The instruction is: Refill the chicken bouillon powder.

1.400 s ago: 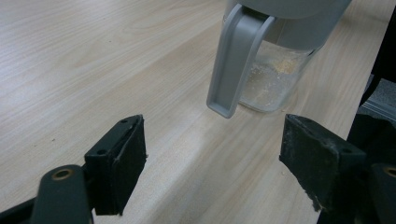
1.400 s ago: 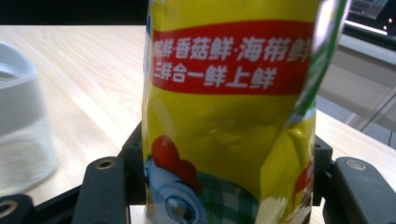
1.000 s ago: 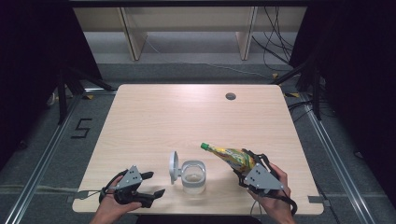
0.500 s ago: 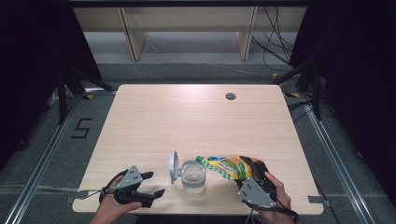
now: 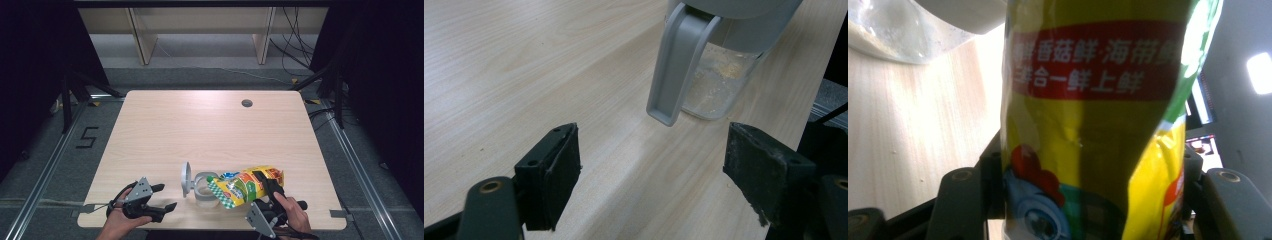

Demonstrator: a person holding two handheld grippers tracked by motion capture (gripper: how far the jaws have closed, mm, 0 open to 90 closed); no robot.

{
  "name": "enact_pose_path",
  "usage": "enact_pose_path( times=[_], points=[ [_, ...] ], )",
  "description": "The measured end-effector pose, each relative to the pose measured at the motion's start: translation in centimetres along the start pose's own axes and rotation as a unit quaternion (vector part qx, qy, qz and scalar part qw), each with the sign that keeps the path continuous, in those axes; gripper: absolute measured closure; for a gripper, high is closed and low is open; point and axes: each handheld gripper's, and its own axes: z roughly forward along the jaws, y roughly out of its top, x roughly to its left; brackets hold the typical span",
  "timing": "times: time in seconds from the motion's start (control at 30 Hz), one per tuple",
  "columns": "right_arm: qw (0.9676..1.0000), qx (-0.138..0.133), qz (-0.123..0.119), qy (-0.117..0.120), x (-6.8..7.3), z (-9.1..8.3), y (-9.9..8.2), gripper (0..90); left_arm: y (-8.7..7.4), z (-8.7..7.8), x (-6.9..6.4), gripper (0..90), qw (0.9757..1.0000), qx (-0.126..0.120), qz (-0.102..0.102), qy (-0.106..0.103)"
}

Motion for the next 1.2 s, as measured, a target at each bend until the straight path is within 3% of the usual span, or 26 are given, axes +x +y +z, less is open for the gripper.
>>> enact_pose_path(
  times=[0.07,0.13,0.2,0.23,0.27,0.3,0.33,0.4,0.43,0.5,0.57,0.63,0.67,0.7,0.8,0.83,0.93,1.0,1.03,1.07,1.1,1.13,1.2],
  points=[
    [0.9997,0.008,-0.022,-0.008,0.0,-0.1,0.1,40.4,0.0,-0.1,0.1,22.1,1.0000,0.005,0.006,0.003],
    [0.9991,0.014,-0.036,-0.017,0.2,-0.1,0.2,40.4,0.0,0.0,0.0,22.1,0.9999,0.006,-0.009,0.002],
    [0.9987,0.016,-0.044,-0.019,0.3,-0.2,0.3,40.4,-0.1,0.1,0.0,22.1,1.0000,0.000,-0.003,0.003],
    [0.9990,0.021,-0.036,-0.017,0.5,-0.2,0.3,40.4,0.0,0.1,0.0,22.1,1.0000,0.002,0.003,0.004],
    [0.9962,0.015,-0.081,-0.030,-0.1,-0.2,0.5,40.4,0.0,0.1,0.0,22.0,1.0000,0.000,0.002,0.003],
    [0.9978,0.020,-0.055,-0.030,0.3,-0.1,0.3,40.4,0.0,0.0,0.1,22.1,1.0000,0.003,0.004,0.000],
    [0.9973,0.024,-0.062,-0.032,0.4,-0.1,0.4,40.4,0.0,0.0,0.0,22.1,0.9999,0.007,-0.007,0.000],
    [0.9929,0.024,-0.109,-0.041,0.1,-0.1,0.6,40.4,0.0,0.0,0.0,22.1,1.0000,0.004,-0.002,0.003],
    [0.9945,0.026,-0.092,-0.043,0.5,-0.1,0.4,40.5,0.0,0.1,0.0,22.0,1.0000,0.003,0.002,0.003],
    [0.9921,0.030,-0.111,-0.050,0.3,-0.2,0.6,40.4,-0.1,0.2,0.0,22.1,1.0000,-0.003,0.001,0.003],
    [0.9920,0.029,-0.111,-0.053,0.4,-0.2,0.6,40.4,-0.1,0.2,0.0,22.1,1.0000,0.000,0.001,0.003],
    [0.9895,0.029,-0.129,-0.059,0.5,-0.2,0.8,40.5,-0.1,0.2,0.0,22.1,1.0000,-0.003,0.001,0.002],
    [0.9867,0.029,-0.148,-0.061,0.3,-0.2,0.9,40.5,-0.1,0.2,0.0,22.0,1.0000,-0.004,0.000,0.002],
    [0.9883,0.030,-0.136,-0.062,0.5,-0.2,0.8,40.5,0.0,0.1,0.0,22.0,1.0000,-0.001,0.000,0.002],
    [0.9884,0.031,-0.137,-0.058,0.7,-0.2,0.9,40.5,-0.1,0.2,0.0,22.0,1.0000,-0.001,0.001,0.003],
    [0.9855,0.029,-0.156,-0.061,0.6,-0.2,1.0,40.5,-0.1,0.2,0.0,22.0,1.0000,-0.003,0.001,0.002],
    [0.9868,0.041,-0.144,-0.063,1.0,-0.3,1.1,40.7,0.0,0.1,0.1,22.1,1.0000,0.006,0.003,-0.001],
    [0.9831,0.036,-0.167,-0.066,0.9,-0.3,1.3,42.6,0.0,0.1,0.1,22.0,1.0000,0.005,0.005,-0.001],
    [0.9835,0.035,-0.163,-0.071,1.0,-0.4,1.3,42.6,0.0,0.1,0.1,22.0,1.0000,0.005,0.004,0.000],
    [0.9780,0.027,-0.194,-0.072,0.7,-0.3,1.5,42.7,0.0,0.1,0.1,22.0,1.0000,0.007,0.003,-0.001],
    [0.9826,0.033,-0.171,-0.066,1.0,-0.3,1.4,42.7,0.0,0.1,0.1,22.0,1.0000,0.006,0.004,0.000],
    [0.9836,0.032,-0.163,-0.070,1.1,-0.4,1.3,42.8,0.0,0.1,0.0,22.0,1.0000,0.007,0.005,0.003],
    [0.9823,0.038,-0.168,-0.073,1.1,-0.4,1.4,42.8,0.0,0.1,0.1,22.0,1.0000,0.006,0.005,0.002]
  ],
)
